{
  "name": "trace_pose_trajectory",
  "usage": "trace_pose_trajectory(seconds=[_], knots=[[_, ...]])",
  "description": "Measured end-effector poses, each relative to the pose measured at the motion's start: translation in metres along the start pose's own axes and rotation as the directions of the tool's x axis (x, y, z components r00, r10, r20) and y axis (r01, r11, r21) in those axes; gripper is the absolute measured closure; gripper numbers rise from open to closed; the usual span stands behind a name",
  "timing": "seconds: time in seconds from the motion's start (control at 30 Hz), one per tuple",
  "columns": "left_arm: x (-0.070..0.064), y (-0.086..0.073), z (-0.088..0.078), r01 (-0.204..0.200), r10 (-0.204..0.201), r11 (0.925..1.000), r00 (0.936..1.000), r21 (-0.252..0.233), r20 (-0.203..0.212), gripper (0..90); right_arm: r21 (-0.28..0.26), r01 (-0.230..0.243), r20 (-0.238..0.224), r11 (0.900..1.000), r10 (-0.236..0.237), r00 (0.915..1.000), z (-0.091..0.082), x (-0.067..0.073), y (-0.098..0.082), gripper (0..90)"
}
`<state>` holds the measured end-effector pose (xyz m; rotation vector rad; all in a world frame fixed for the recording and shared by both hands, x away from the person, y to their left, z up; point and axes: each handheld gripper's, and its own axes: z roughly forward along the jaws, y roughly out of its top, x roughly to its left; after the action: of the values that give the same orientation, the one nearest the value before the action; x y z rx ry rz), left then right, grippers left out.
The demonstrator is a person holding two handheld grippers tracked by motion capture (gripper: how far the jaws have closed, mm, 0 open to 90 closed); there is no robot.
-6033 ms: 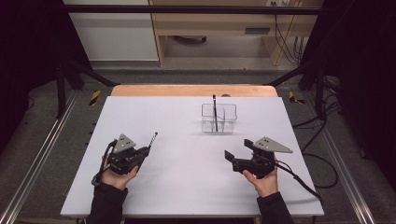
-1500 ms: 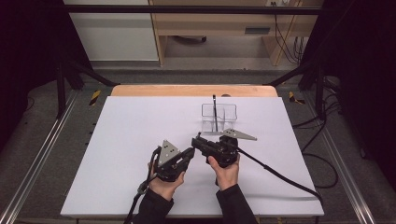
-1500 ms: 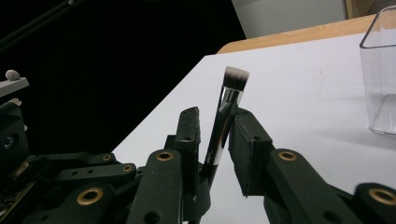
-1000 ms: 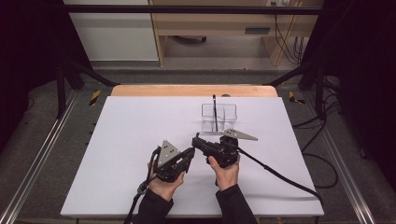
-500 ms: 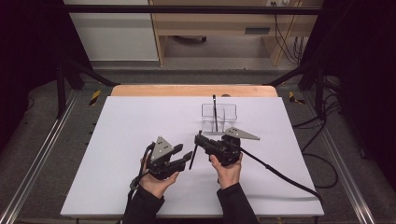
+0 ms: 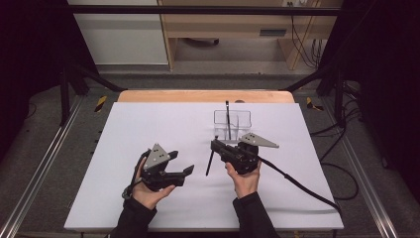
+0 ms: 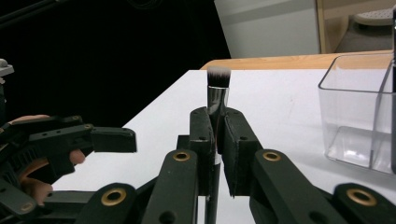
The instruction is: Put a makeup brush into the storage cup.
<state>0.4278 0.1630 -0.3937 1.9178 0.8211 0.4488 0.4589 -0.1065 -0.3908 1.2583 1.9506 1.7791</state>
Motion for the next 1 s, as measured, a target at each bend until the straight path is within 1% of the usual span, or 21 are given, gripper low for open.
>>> trace_pose_trajectory(seconds=[0.07, 0.1, 0.13, 0.17, 0.2, 0.23, 0.43, 0.57, 0.67, 0.87, 0.93, 1.0], knots=[[0.005, -0.004, -0.004, -0.002, 0.002, 1.0000, 0.9999, 0.001, -0.011, 22.1, 0.000, 0.011, 0.006, 1.000, -0.011, 0.9999, -0.001, 0.000, 0.001, 83.9], [0.007, -0.006, -0.006, 0.003, -0.003, 1.0000, 0.9998, -0.001, -0.020, 21.5, 0.000, 0.020, 0.009, 1.000, -0.020, 0.9998, -0.002, -0.001, 0.002, 83.9], [0.014, -0.011, -0.010, 0.024, -0.024, 0.9997, 0.9996, -0.003, -0.018, 20.4, 0.001, 0.030, 0.013, 1.000, -0.030, 0.9995, -0.002, -0.001, 0.003, 83.9], [0.014, -0.011, -0.010, 0.024, -0.024, 0.9997, 0.9996, -0.003, -0.018, 19.9, 0.001, 0.035, 0.014, 0.999, -0.035, 0.9993, -0.003, -0.002, 0.003, 83.9], [0.020, -0.016, -0.014, 0.031, -0.031, 0.9995, 0.9991, 0.000, -0.029, 19.2, 0.002, 0.041, 0.016, 0.999, -0.041, 0.9990, -0.003, -0.002, 0.004, 83.9], [0.020, -0.016, -0.014, 0.031, -0.031, 0.9995, 0.9991, 0.000, -0.029, 18.3, 0.002, 0.041, 0.016, 0.999, -0.041, 0.9990, -0.003, -0.002, 0.004, 83.9], [0.037, -0.028, -0.021, 0.070, -0.069, 0.9975, 0.9947, 0.012, -0.076, 15.6, -0.003, 0.075, 0.039, 0.997, -0.075, 0.9964, -0.006, -0.004, 0.007, 83.9], [0.044, -0.032, -0.025, 0.092, -0.090, 0.9957, 0.9918, 0.011, -0.090, 13.5, -0.005, 0.098, 0.053, 0.995, -0.097, 0.9939, -0.007, -0.006, 0.010, 83.9], [0.051, -0.037, -0.027, 0.098, -0.096, 0.9951, 0.9907, 0.016, -0.096, 11.7, -0.015, 0.112, 0.068, 0.994, -0.111, 0.9915, -0.008, -0.010, 0.015, 83.9], [0.057, -0.042, -0.030, 0.104, -0.101, 0.9943, 0.9896, 0.024, -0.103, 10.4, -0.021, 0.137, 0.092, 0.990, -0.134, 0.9866, -0.009, -0.015, 0.021, 83.9], [0.058, -0.043, -0.031, 0.107, -0.103, 0.9940, 0.9883, 0.025, -0.112, 10.2, -0.026, 0.143, 0.103, 0.989, -0.140, 0.9848, -0.009, -0.017, 0.024, 83.9], [0.059, -0.043, -0.032, 0.105, -0.102, 0.9942, 0.9887, 0.025, -0.110, 9.9, -0.029, 0.148, 0.109, 0.989, -0.144, 0.9835, -0.009, -0.019, 0.027, 83.9]])
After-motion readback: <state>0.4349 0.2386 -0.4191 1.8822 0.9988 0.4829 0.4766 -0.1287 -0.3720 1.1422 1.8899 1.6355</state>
